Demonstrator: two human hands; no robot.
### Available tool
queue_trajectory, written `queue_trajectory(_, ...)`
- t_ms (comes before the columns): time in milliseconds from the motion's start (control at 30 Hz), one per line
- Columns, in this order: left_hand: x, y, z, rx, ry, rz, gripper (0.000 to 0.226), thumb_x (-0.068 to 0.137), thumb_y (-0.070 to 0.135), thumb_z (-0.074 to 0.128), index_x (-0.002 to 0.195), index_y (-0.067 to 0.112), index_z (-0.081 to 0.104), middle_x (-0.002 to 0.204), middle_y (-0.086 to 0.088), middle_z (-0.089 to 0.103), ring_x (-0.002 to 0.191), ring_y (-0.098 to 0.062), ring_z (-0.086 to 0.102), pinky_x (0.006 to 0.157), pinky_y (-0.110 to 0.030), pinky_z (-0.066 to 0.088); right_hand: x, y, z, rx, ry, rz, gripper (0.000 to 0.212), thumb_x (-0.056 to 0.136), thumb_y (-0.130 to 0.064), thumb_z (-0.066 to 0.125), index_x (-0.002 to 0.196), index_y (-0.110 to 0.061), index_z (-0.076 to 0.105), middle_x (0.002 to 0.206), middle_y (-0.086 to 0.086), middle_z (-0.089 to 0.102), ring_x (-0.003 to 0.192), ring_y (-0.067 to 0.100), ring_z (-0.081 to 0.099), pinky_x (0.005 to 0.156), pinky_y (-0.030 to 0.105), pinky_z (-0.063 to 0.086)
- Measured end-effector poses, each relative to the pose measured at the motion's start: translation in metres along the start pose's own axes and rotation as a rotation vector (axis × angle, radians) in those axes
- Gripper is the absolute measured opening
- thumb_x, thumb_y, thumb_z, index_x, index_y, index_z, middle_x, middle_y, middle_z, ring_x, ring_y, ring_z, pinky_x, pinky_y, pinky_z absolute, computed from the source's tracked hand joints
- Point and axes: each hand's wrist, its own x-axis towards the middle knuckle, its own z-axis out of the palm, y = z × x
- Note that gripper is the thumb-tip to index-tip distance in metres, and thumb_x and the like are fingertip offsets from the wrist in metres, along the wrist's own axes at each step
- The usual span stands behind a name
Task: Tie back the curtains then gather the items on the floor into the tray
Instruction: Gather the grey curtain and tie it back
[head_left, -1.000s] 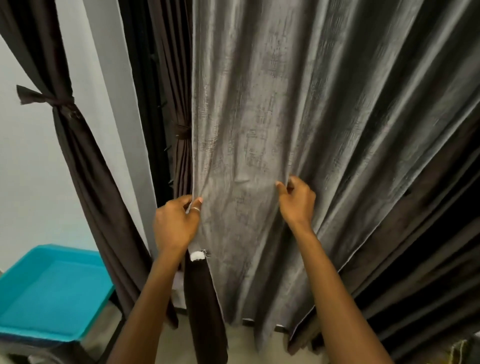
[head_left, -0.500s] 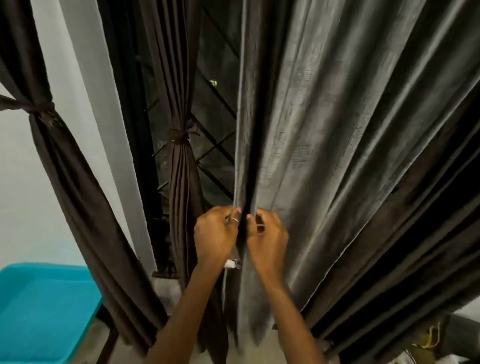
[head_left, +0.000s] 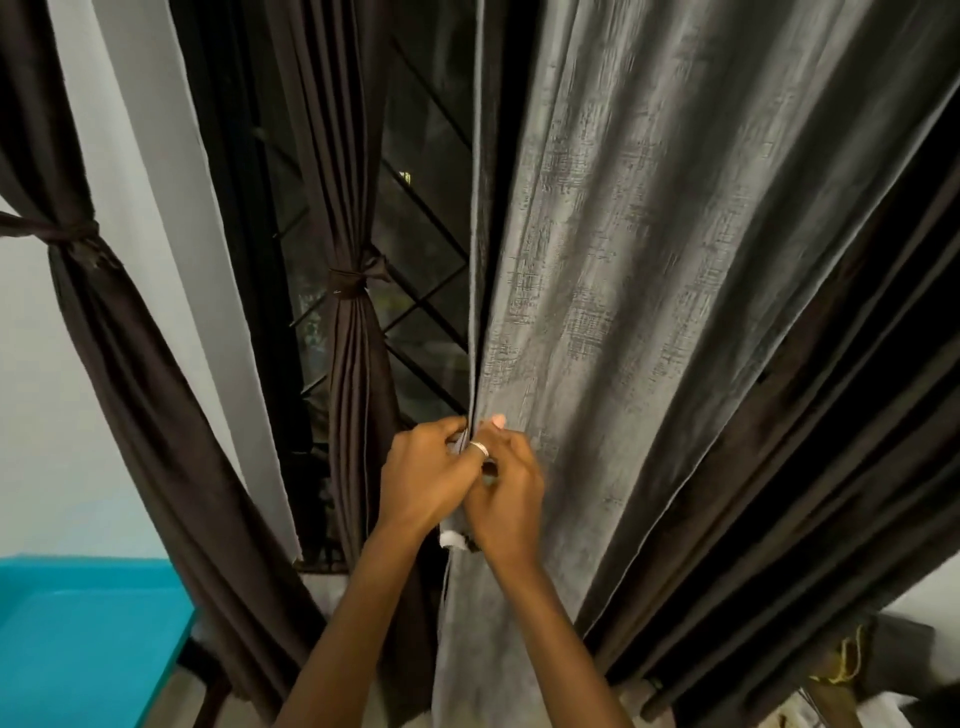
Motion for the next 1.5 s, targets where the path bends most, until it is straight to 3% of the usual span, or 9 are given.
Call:
queue_trajectory(300, 0.005, 0.000, 0.000, 0.123, 0.158, -0.042, 0.048, 0.098, 0.044, 0.055, 0.054, 0.024, 0.048, 0.052, 0.004, 0.053, 0.059, -0.025, 0.061, 0.054, -0.032, 0.042, 0.013, 0.005, -0.022, 0.044, -0.261, 0.048, 0.043, 0.095, -0.004, 0.063, 0.135, -0.021, 0.066, 0.118, -0.008, 0.066, 0.101, -0.004, 0.064, 0.085, 0.016, 0.055)
queue_trajectory(533, 0.010, -0.008, 0.000, 0.115, 0.175, 0.018, 0.055, 0.099, 0.043, 0.058, 0.055, 0.011, 0.048, 0.044, 0.000, 0.044, 0.043, -0.022, 0.046, 0.047, -0.036, 0.038, 0.041, 0.014, -0.088, -0.345, 0.167, -0.030, 0.010, 0.094, -0.016, 0.068, 0.103, -0.017, 0.068, 0.101, -0.003, 0.066, 0.082, 0.014, 0.065, 0.072, 0.040, 0.059)
queue_trajectory(633, 0.013, -0.013, -0.001, 0.116, 0.181, 0.040, 0.057, 0.098, 0.041, 0.060, 0.053, 0.011, 0.043, 0.043, 0.002, 0.038, 0.040, -0.017, 0.037, 0.046, -0.033, 0.030, 0.053, 0.019, -0.122, -0.423, 0.415, 0.058, 0.047, 0.087, -0.032, 0.077, 0.119, -0.009, 0.051, 0.119, 0.006, 0.049, 0.097, 0.025, 0.059, 0.077, 0.045, 0.056)
queue_trajectory(767, 0.017, -0.017, -0.001, 0.114, 0.176, 0.066, 0.057, 0.098, 0.040, 0.061, 0.053, 0.011, 0.043, 0.043, 0.001, 0.038, 0.039, -0.015, 0.035, 0.046, -0.028, 0.028, 0.072, 0.041, -0.141, -0.438, 0.232, 0.314, 0.083, 0.077, -0.051, 0.083, 0.137, -0.017, 0.037, 0.131, 0.004, 0.053, 0.115, 0.025, 0.060, 0.093, 0.052, 0.054)
queue_trajectory(900, 0.019, -0.022, -0.005, 0.134, 0.179, 0.069, 0.056, 0.098, 0.041, 0.061, 0.054, 0.009, 0.047, 0.044, -0.005, 0.045, 0.040, -0.019, 0.042, 0.045, -0.033, 0.032, 0.076, 0.058, -0.134, -0.400, 0.036, 0.351, 0.038, 0.091, -0.039, 0.074, 0.104, -0.006, 0.062, 0.088, 0.010, 0.071, 0.078, 0.025, 0.069, 0.077, 0.051, 0.060)
queue_trajectory(1033, 0.020, -0.025, -0.014, 0.138, 0.224, 0.056, 0.055, 0.097, 0.040, 0.062, 0.052, 0.013, 0.048, 0.043, -0.003, 0.045, 0.041, -0.022, 0.045, 0.046, -0.037, 0.038, 0.075, 0.068, -0.138, -0.370, 0.176, 0.367, 0.035, 0.093, -0.034, 0.073, 0.086, -0.001, 0.064, 0.074, 0.012, 0.068, 0.069, 0.026, 0.065, 0.067, 0.045, 0.058)
queue_trajectory(1133, 0.019, -0.028, -0.014, 0.142, 0.260, 0.040, 0.054, 0.097, 0.042, 0.062, 0.051, 0.018, 0.049, 0.042, 0.002, 0.044, 0.039, -0.016, 0.043, 0.046, -0.036, 0.043, 0.059, 0.064, -0.132, -0.371, 0.294, 0.314, 0.039, 0.094, -0.026, 0.072, 0.071, -0.002, 0.052, 0.061, 0.008, 0.055, 0.055, 0.025, 0.055, 0.050, 0.031, 0.041)
queue_trajectory(1300, 0.006, -0.015, 0.007, 0.122, 0.226, 0.032, 0.050, 0.097, 0.045, 0.061, 0.056, 0.016, 0.055, 0.043, 0.003, 0.046, 0.041, -0.017, 0.048, 0.047, -0.035, 0.046, 0.020, 0.044, -0.081, -0.370, 0.294, 0.115, 0.038, 0.091, -0.009, 0.073, 0.067, -0.010, 0.043, 0.065, 0.000, 0.046, 0.055, 0.017, 0.041, 0.057, 0.028, 0.030)
queue_trajectory(1500, -0.002, 0.002, 0.026, 0.120, 0.146, 0.122, 0.051, 0.097, 0.042, 0.062, 0.053, 0.024, 0.045, 0.043, 0.007, 0.042, 0.046, -0.010, 0.051, 0.048, -0.029, 0.032, 0.003, 0.021, -0.027, -0.258, 0.106, -0.006, 0.009, 0.092, -0.003, 0.067, 0.085, -0.008, 0.064, 0.082, 0.001, 0.063, 0.073, 0.000, 0.046, 0.066, 0.009, 0.036)
